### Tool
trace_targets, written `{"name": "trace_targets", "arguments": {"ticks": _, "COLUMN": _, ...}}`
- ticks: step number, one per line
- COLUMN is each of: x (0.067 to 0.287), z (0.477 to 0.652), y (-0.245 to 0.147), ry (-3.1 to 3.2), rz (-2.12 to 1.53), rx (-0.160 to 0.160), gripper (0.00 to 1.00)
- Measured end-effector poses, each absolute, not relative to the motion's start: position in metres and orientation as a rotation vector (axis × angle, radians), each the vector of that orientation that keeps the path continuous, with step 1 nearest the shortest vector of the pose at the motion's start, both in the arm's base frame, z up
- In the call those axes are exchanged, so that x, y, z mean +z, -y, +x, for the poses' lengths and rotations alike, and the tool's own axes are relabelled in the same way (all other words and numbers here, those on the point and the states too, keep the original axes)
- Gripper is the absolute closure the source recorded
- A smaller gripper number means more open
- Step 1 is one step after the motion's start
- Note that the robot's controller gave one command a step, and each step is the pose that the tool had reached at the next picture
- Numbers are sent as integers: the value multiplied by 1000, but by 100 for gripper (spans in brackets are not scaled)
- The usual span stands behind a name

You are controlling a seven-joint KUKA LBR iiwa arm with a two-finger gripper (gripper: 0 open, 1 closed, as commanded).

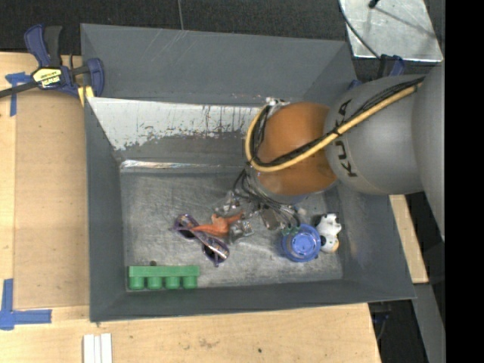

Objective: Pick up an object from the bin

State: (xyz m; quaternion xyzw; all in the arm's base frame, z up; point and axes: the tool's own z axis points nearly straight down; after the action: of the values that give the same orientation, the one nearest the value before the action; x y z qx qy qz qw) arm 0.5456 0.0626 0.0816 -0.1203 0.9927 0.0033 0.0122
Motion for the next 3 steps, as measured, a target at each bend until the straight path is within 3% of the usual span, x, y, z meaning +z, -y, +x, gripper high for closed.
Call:
{"name": "trace_targets", "arguments": {"ticks": 1, "x": 109, "z": 535, "y": -57, "ry": -3124, "rz": -382, "rx": 2, "gripper": 100}}
{"name": "trace_targets", "arguments": {"ticks": 2, "x": 130, "z": 566, "y": -33, "ry": -3098, "rz": -378, "rx": 1, "gripper": 100}}
{"name": "trace_targets", "arguments": {"ticks": 3, "x": 125, "z": 564, "y": -34, "ry": -3134, "rz": -371, "rx": -2, "gripper": 100}}
